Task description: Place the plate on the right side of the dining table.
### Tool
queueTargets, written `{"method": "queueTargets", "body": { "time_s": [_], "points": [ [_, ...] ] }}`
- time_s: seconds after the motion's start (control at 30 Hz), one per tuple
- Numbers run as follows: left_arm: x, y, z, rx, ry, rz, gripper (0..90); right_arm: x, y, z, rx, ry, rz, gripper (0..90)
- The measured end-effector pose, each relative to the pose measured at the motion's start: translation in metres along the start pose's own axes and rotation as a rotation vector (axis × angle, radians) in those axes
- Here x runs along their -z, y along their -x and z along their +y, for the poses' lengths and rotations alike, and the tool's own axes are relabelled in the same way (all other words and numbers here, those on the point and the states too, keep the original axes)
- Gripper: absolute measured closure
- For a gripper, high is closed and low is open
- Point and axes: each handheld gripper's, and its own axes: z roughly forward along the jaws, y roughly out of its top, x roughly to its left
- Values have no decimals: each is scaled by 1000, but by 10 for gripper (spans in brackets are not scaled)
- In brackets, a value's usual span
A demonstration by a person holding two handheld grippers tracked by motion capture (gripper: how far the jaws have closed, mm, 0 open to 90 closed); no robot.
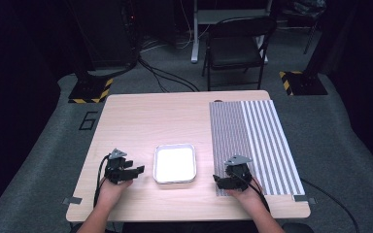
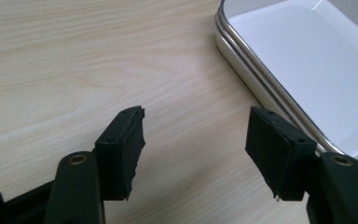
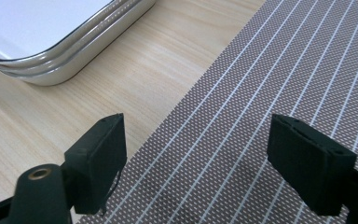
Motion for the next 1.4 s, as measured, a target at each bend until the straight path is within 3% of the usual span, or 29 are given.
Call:
{"method": "queueTargets", "body": {
  "time_s": [0.03, 0.1, 0.27, 0.37, 0.53, 0.73, 0.87, 0.97, 1.13, 1.2, 1.4],
  "points": [
    [0, 1, 0, -3, 0, 0, 370, 1, -1, 2, -16, -3, -8, 222],
    [1, 2, 1, 2, 4, -7, 370, 6, 0, 4, -20, -6, 0, 389],
    [2, 5, 3, 34, 21, -29, 378, 12, 6, 10, -94, -8, -26, 491],
    [3, 7, 4, 14, 33, -37, 396, 14, 9, 13, -147, -10, -26, 499],
    [6, 9, 5, 12, 52, -53, 425, 14, 7, 17, -183, -17, -7, 492],
    [7, 8, 5, 96, 63, -112, 467, 11, -3, 23, -181, 0, -6, 492],
    [10, 8, 6, 118, 84, -132, 505, 8, -7, 28, -177, -6, 14, 501],
    [13, 10, 8, 95, 91, -139, 527, 5, -10, 33, -187, -12, 26, 514],
    [10, 16, 10, 99, 78, -167, 550, 4, -17, 39, -208, -4, 42, 512],
    [10, 18, 10, 96, 71, -161, 558, 4, -17, 40, -240, 4, 61, 515],
    [10, 19, 11, 129, 78, -166, 588, 3, -17, 42, -301, 4, 84, 569]
  ]
}}
